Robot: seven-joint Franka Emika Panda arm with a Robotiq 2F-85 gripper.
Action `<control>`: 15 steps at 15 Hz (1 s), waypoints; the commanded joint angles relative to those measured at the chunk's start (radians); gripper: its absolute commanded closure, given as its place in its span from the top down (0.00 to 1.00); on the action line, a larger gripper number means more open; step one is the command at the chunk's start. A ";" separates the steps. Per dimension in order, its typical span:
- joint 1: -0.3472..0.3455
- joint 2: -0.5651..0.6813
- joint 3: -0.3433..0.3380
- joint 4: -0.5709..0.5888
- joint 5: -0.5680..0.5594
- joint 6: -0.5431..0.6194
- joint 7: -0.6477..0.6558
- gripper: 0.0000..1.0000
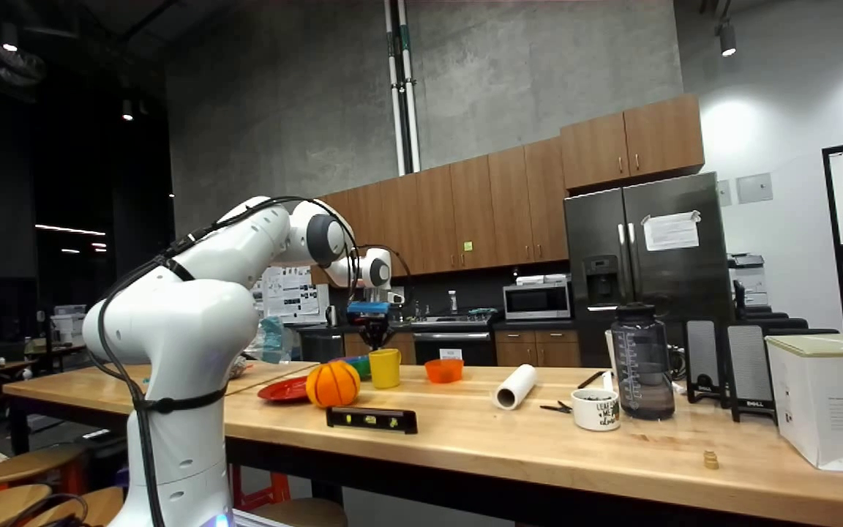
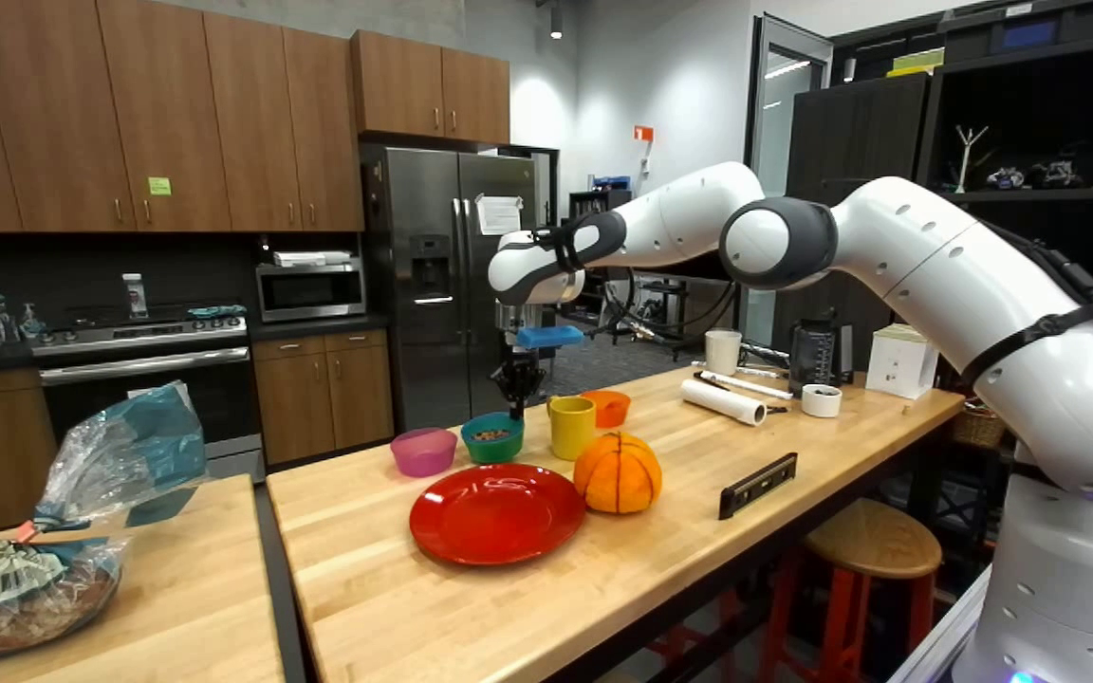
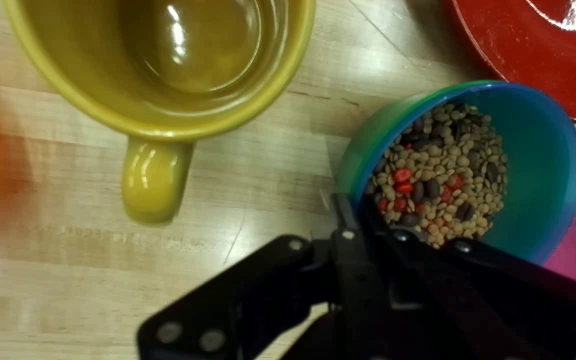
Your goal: Pour the contents of the blue bowl into the pink bowl
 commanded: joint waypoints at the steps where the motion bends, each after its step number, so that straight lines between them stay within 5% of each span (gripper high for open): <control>1: 0.005 0.002 -0.012 0.015 0.001 -0.013 0.039 0.01; 2: 0.006 0.006 -0.012 0.019 0.001 -0.016 0.045 0.11; 3: 0.007 0.011 -0.014 0.019 -0.001 -0.014 0.051 0.31; 6: 0.008 0.021 -0.017 0.021 -0.005 -0.017 0.061 0.49; 7: 0.008 0.024 -0.017 0.023 -0.004 -0.020 0.062 0.12; 9: 0.007 0.029 -0.016 0.023 -0.004 -0.022 0.059 0.08; 10: 0.006 0.031 -0.015 0.023 -0.002 -0.024 0.058 0.31; 11: 0.007 0.032 -0.017 0.022 -0.004 -0.023 0.061 0.07; 15: 0.009 0.029 -0.018 0.019 -0.007 -0.017 0.062 0.00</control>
